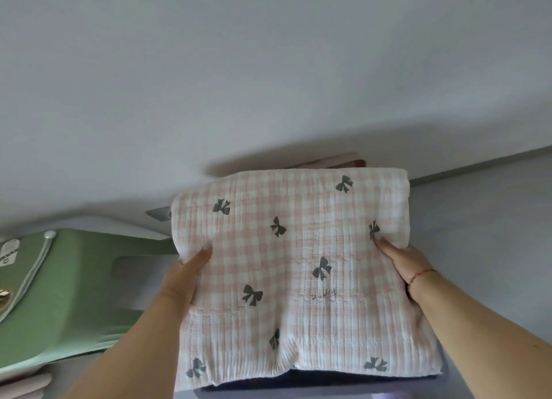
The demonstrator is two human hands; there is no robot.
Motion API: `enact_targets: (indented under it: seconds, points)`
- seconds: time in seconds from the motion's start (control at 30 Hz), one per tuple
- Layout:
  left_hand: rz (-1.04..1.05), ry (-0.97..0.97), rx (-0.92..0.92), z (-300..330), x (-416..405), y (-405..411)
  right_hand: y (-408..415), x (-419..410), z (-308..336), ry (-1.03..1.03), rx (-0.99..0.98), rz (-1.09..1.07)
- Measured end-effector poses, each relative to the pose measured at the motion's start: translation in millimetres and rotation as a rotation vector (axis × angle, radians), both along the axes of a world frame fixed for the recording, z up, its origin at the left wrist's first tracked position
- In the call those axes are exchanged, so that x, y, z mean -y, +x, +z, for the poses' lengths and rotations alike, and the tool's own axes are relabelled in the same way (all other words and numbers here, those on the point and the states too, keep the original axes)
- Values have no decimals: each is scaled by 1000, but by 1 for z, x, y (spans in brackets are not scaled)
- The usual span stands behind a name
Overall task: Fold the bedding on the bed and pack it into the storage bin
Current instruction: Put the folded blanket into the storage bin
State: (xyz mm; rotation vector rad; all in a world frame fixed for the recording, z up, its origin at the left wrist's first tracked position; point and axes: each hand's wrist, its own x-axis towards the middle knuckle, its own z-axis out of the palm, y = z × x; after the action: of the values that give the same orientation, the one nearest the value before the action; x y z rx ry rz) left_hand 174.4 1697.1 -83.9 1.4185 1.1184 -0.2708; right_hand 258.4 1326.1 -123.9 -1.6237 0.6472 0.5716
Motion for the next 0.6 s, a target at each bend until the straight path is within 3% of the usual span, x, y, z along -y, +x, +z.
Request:
enact_targets:
  seconds: [0.27, 0.6]
  points:
    - [-44, -25, -85, -90, -5, -17, -29, -1, -64, -75, -79, 51]
    - [-89, 20, -69, -121, 7, -20, -29, 2, -88, -178, -110, 60]
